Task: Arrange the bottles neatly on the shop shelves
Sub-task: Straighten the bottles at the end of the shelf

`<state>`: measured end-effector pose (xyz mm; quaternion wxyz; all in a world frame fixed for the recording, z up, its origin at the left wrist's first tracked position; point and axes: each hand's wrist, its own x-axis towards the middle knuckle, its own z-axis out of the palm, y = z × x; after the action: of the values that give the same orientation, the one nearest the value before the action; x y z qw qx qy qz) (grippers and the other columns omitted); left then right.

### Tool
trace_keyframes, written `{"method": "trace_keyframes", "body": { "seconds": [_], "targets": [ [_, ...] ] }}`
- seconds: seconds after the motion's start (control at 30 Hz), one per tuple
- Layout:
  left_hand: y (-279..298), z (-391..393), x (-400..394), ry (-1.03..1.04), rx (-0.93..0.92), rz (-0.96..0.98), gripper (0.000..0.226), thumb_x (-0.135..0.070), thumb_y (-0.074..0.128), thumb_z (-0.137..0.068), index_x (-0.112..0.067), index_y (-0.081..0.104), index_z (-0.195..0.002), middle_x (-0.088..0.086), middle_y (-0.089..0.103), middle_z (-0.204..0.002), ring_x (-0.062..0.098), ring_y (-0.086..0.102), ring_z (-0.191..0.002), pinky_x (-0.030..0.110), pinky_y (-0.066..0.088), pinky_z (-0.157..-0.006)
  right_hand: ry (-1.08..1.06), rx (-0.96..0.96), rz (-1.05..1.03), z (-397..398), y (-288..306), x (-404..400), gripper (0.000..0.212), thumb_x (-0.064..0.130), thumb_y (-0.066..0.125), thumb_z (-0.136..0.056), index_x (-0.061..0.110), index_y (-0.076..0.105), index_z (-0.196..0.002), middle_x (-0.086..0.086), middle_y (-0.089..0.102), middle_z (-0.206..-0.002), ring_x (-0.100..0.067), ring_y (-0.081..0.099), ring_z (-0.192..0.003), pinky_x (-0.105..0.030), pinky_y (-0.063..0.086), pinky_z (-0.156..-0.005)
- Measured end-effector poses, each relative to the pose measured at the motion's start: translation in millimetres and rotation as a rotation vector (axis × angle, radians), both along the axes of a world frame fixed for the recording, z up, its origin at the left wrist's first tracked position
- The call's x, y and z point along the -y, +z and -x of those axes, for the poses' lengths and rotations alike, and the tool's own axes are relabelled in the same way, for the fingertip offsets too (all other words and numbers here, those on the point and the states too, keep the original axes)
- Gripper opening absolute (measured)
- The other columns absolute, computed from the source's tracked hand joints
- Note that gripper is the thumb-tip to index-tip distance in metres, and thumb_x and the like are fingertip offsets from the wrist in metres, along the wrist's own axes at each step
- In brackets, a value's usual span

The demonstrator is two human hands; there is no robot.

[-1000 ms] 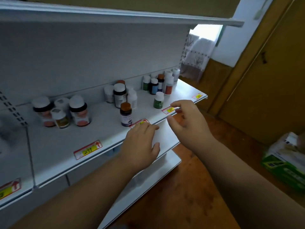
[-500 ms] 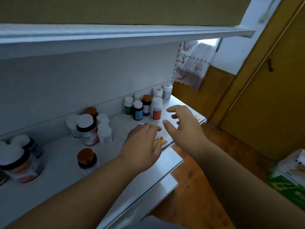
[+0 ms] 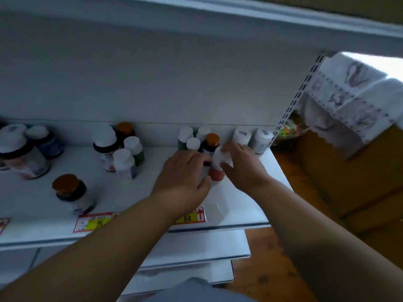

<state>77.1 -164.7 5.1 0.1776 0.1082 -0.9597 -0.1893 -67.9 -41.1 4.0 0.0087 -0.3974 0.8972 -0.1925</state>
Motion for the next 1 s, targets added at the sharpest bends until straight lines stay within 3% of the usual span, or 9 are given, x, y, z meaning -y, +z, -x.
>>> {"method": "trace_keyframes", "body": {
  "seconds": [0.07,0.17,0.27,0.37,0.5,0.57,0.67,0.87,1.0],
  "targets": [
    [-7,-3,-7,0.034,0.011,0.026,0.041,-0.034,0.055,-0.089,-0.021,0.053,-0.128,0.000,0.053,-0.122,0.022,0.046,-0.109,0.029,0.031,-0.087,0.041,0.025,0.018,4,-4,-1,0.042,0.032,0.067,-0.085,0.025,0.046,-0.122,-0.002,0.052,-0.125,-0.024,0.049,-0.114,-0.030,0.041,-0.082],
    [-9,-5,-11,0.058,0.052,0.046,0.044,-0.033,0.056,-0.090,-0.019,0.051,-0.131,0.001,0.052,-0.124,0.022,0.044,-0.111,0.031,0.031,-0.090,0.073,0.077,0.039,7,-10,0,0.057,0.040,0.064,-0.086,0.030,0.038,-0.136,-0.005,0.048,-0.126,-0.027,0.049,-0.114,-0.031,0.040,-0.088],
    [-9,-1,-11,0.072,0.050,0.045,0.045,-0.033,0.057,-0.090,-0.018,0.050,-0.132,0.002,0.050,-0.128,0.023,0.043,-0.114,0.032,0.032,-0.094,0.021,0.165,0.119,9,-18,-1,0.051,0.038,0.062,-0.088,0.026,0.041,-0.132,-0.005,0.054,-0.124,-0.025,0.055,-0.105,-0.028,0.039,-0.079],
    [-6,-12,-11,0.100,0.015,0.028,0.046,-0.036,0.053,-0.087,-0.013,0.056,-0.126,0.006,0.056,-0.121,0.028,0.051,-0.108,0.037,0.041,-0.092,-0.051,0.252,0.298,-3,-7,-2,0.043,0.041,0.066,-0.085,0.027,0.048,-0.122,0.004,0.057,-0.106,-0.017,0.055,-0.092,-0.027,0.040,-0.072],
    [0,-52,3,0.189,-0.063,-0.022,0.052,-0.046,0.054,-0.083,-0.011,0.060,-0.121,0.007,0.062,-0.114,0.027,0.057,-0.102,0.032,0.045,-0.087,0.006,0.321,0.528,-41,33,21,0.029,0.042,0.060,-0.089,0.031,0.055,-0.115,0.011,0.060,-0.102,-0.012,0.060,-0.092,-0.027,0.049,-0.073],
    [7,-82,17,0.242,-0.074,-0.036,0.060,-0.057,0.055,-0.082,-0.017,0.057,-0.126,0.004,0.061,-0.118,0.022,0.055,-0.107,0.029,0.043,-0.090,0.077,0.377,0.594,-69,52,42,0.025,0.038,0.058,-0.091,0.033,0.055,-0.115,0.010,0.061,-0.105,-0.007,0.061,-0.095,-0.020,0.048,-0.072],
    [14,-139,39,0.307,-0.103,-0.093,0.067,-0.068,0.049,-0.080,-0.021,0.053,-0.128,0.000,0.057,-0.120,0.016,0.051,-0.110,0.032,0.045,-0.090,0.199,0.428,0.620,-129,66,76,0.018,0.036,0.057,-0.093,0.037,0.054,-0.110,0.018,0.058,-0.097,0.013,0.056,-0.092,-0.001,0.040,-0.065],
    [12,-301,100,0.474,-0.150,-0.104,0.069,-0.072,0.047,-0.078,-0.025,0.050,-0.130,-0.010,0.053,-0.120,0.005,0.047,-0.109,0.023,0.038,-0.088,0.469,0.596,0.623,-284,60,165,0.019,0.037,0.061,-0.090,0.036,0.057,-0.109,0.020,0.062,-0.099,0.006,0.061,-0.089,-0.013,0.049,-0.074],
    [10,-416,149,0.598,-0.112,-0.089,0.070,-0.074,0.046,-0.078,-0.028,0.047,-0.131,-0.012,0.051,-0.121,0.006,0.046,-0.112,0.027,0.040,-0.092,0.605,0.679,0.602,-391,51,232,0.020,0.036,0.063,-0.089,0.034,0.060,-0.109,0.016,0.063,-0.104,-0.002,0.062,-0.094,-0.027,0.052,-0.081]
  ]
}}
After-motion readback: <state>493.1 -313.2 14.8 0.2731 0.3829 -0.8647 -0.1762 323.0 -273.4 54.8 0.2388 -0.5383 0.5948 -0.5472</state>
